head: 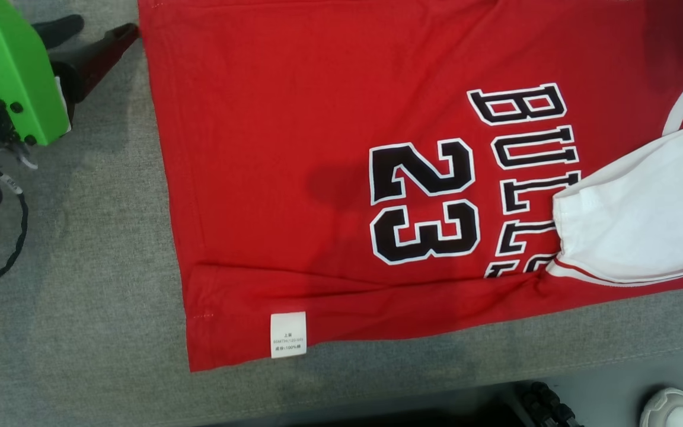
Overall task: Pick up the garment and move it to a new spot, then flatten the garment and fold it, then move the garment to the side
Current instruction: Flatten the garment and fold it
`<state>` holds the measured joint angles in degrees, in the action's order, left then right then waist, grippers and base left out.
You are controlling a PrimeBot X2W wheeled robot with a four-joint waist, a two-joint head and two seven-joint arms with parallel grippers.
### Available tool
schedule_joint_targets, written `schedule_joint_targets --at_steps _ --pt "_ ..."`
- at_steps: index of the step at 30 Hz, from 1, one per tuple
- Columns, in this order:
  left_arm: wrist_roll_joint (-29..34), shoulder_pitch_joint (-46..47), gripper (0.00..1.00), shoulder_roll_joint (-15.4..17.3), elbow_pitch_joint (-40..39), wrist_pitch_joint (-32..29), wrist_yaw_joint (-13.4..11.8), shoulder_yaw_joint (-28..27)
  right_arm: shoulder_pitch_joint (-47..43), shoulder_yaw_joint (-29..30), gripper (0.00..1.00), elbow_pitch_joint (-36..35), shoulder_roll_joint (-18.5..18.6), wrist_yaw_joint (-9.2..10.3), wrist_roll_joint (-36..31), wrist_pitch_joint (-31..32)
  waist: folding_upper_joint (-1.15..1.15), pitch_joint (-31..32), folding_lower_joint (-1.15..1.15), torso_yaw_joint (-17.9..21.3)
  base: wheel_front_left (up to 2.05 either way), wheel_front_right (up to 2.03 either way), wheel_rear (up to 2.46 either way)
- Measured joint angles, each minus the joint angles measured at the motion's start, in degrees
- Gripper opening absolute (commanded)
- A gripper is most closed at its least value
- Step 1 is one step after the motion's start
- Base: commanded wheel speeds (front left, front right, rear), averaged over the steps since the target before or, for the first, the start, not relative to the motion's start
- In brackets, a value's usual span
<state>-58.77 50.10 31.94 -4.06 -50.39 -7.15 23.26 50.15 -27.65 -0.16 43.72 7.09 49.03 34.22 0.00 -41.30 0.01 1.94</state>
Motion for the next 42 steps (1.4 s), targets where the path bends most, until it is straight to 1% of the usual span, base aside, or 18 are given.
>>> schedule_joint_targets --at_steps 4,12,13,15,17,18,19,22,24,26,27,28,29,33,42 --pt "0.08 2.92 1.00 -1.86 0.97 -0.51 0.00 1.14 1.68 -1.00 1.00 2.45 -1.81 0.00 -0.90 0.14 0.00 -0.62 0.00 0.40 0.00 0.00 0.00" --pt "0.18 5.71 1.00 -3.42 3.66 -1.75 0.01 2.46 4.23 -2.50 1.00 6.52 -4.63 0.00 -2.29 0.12 0.00 -1.03 0.00 0.87 0.00 0.00 0.00" --pt "0.16 5.95 0.99 -3.59 3.88 -1.82 0.01 2.50 4.64 -2.60 1.00 7.00 -4.92 0.00 -2.48 0.11 0.00 -1.06 0.00 0.90 0.00 0.00 0.00" --pt "0.12 6.39 0.75 -4.28 4.35 -1.85 0.01 2.55 5.25 -2.77 1.00 7.90 -5.47 0.00 -2.80 0.08 0.00 -1.13 0.00 0.92 0.00 0.00 0.00" --pt "0.03 6.80 0.69 -4.81 4.79 -2.11 0.09 2.86 5.84 -2.98 1.00 8.88 -6.01 -0.01 -2.98 -0.23 0.00 -1.16 0.00 0.90 0.00 0.00 0.00" --pt "0.03 7.00 0.70 -5.08 4.95 -2.34 0.10 3.01 5.99 -3.10 1.00 9.27 -6.20 -0.01 -3.22 -0.41 0.00 -1.15 0.00 0.88 0.00 0.00 0.00" --pt "0.00 7.15 0.68 -5.38 5.12 -2.42 0.14 3.23 6.12 -3.20 1.00 9.73 -6.32 -0.01 -3.23 -0.42 0.00 -1.14 0.00 0.84 0.00 0.00 0.00" --pt "-0.48 7.51 0.51 -6.21 5.28 -3.09 0.59 4.22 6.77 -3.47 1.00 11.18 -6.64 -0.05 -3.31 -0.49 0.00 -1.02 0.00 0.65 0.00 0.00 0.00" --pt "-0.56 7.61 0.45 -6.61 5.38 -3.59 0.67 4.79 7.23 -3.59 1.00 12.03 -6.81 -0.13 -3.59 -0.82 0.00 -0.90 0.00 0.48 0.00 0.00 0.00" --pt "-0.56 7.76 0.37 -7.05 5.45 -4.08 1.12 5.17 7.59 -3.76 1.00 12.81 -6.97 -0.49 -3.85 -0.96 0.00 -0.77 0.00 0.28 0.00 0.00 0.00" --pt "-0.56 7.79 0.31 -7.31 5.47 -4.12 1.12 5.41 7.87 -3.86 1.00 13.17 -7.04 -0.53 -3.94 -1.00 0.00 -0.72 0.00 0.17 0.00 0.00 0.00" --pt "-0.56 7.82 0.18 -7.61 5.49 -4.12 1.12 5.57 8.16 -3.89 1.00 13.55 -7.15 -0.54 -4.11 -1.11 0.00 -0.68 0.00 0.05 0.00 0.00 0.00" --pt "-0.56 7.98 0.00 -7.92 5.60 -4.25 1.18 5.99 8.52 -3.99 1.00 14.01 -7.30 -0.68 -4.24 -1.25 0.00 -0.63 0.00 -0.18 0.00 0.00 0.00" --pt "-0.55 8.82 0.00 -8.81 5.99 -4.52 1.67 6.46 9.51 -4.11 1.00 15.22 -7.50 -0.97 -4.54 -1.49 0.00 -0.76 -0.01 -0.86 0.00 0.00 0.00" --pt "-0.55 10.01 0.00 -12.20 6.79 -3.48 2.37 7.33 11.45 -3.10 1.00 18.51 -7.37 -1.01 -5.09 -2.41 0.00 -0.91 -0.01 -3.53 0.00 0.00 0.00"
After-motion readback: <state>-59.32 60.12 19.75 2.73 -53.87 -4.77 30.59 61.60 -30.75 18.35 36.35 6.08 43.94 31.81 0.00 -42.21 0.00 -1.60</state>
